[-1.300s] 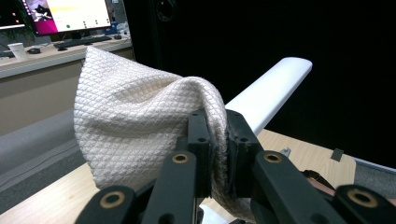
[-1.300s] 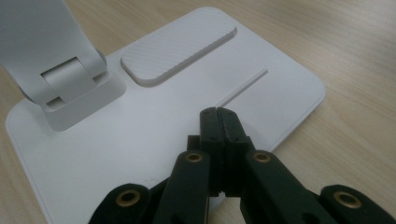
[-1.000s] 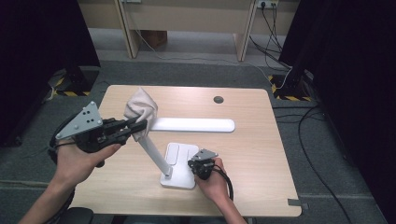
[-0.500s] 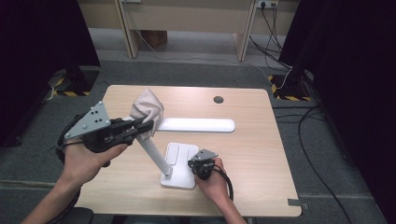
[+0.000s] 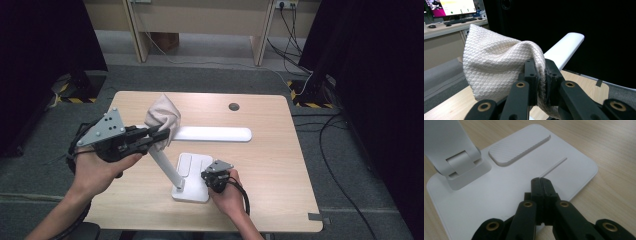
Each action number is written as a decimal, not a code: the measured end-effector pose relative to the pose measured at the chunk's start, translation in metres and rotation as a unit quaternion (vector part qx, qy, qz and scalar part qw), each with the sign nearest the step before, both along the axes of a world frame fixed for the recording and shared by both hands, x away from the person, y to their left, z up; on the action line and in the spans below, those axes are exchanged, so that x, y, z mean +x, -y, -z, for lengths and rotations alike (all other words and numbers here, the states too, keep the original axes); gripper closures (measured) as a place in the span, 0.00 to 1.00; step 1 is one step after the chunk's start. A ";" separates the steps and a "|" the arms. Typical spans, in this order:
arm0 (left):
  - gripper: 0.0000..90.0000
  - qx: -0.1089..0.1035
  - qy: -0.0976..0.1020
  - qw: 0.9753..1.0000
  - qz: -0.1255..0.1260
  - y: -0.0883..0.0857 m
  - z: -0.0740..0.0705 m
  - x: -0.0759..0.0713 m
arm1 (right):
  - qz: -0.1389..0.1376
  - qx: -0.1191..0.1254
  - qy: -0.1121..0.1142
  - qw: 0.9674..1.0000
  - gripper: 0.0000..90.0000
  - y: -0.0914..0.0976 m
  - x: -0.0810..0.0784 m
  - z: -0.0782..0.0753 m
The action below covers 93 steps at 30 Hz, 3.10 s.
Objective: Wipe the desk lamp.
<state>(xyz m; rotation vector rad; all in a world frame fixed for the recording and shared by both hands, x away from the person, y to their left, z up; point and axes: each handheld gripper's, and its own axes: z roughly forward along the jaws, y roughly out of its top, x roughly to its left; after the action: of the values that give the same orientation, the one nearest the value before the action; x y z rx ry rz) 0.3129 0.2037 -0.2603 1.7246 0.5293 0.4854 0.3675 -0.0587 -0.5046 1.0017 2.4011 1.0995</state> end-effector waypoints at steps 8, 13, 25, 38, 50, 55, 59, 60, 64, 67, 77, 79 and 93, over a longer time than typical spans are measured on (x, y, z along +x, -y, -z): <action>0.92 0.000 0.000 1.000 0.001 0.003 0.000 0.000 | 0.001 0.002 -0.001 1.000 1.00 0.000 0.000 0.000; 0.92 0.001 -0.001 1.000 0.002 0.005 0.000 0.000 | 0.001 0.002 0.000 1.000 1.00 0.000 0.000 0.000; 0.92 0.004 -0.001 1.000 0.005 0.013 -0.001 0.000 | 0.004 0.004 -0.001 1.000 1.00 0.000 -0.001 0.000; 0.92 0.006 0.000 1.000 0.009 0.019 -0.001 0.000 | 0.004 0.004 -0.001 1.000 1.00 0.000 -0.001 0.001; 0.92 0.005 0.001 1.000 0.014 0.026 -0.001 0.001 | 0.004 0.004 -0.001 1.000 1.00 0.000 -0.001 0.001; 0.92 0.004 0.002 1.000 0.018 0.029 -0.001 0.001 | 0.003 0.004 -0.001 1.000 1.00 0.000 -0.001 0.001; 0.92 0.005 0.002 1.000 0.021 0.033 -0.001 0.001 | 0.003 0.004 -0.001 1.000 1.00 0.000 -0.001 0.001; 0.92 0.005 0.002 1.000 0.022 0.034 -0.001 0.001 | 0.003 0.004 0.000 1.000 1.00 0.000 -0.001 0.001; 0.92 0.006 0.004 1.000 0.024 0.038 -0.001 0.002 | 0.002 0.004 0.002 1.000 1.00 0.000 -0.001 0.001; 0.91 0.006 0.007 1.000 0.026 0.041 0.000 0.002 | 0.001 0.005 0.004 1.000 1.00 0.001 -0.001 0.001; 0.91 0.005 0.005 1.000 0.029 0.045 0.000 0.002 | 0.001 0.005 0.003 1.000 1.00 0.000 -0.001 0.001; 0.91 0.005 0.005 1.000 0.030 0.047 0.000 0.002 | 0.001 0.004 0.004 1.000 1.00 0.001 -0.001 0.001; 0.91 0.005 0.006 0.999 0.039 0.058 0.001 0.001 | 0.003 0.006 0.002 1.000 1.00 0.000 -0.002 0.001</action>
<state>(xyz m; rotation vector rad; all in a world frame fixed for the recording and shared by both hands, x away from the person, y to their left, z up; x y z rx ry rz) 0.3143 0.1458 -0.2611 1.7444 0.4505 0.4428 0.3658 -0.0592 -0.5059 1.0088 2.3895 1.1127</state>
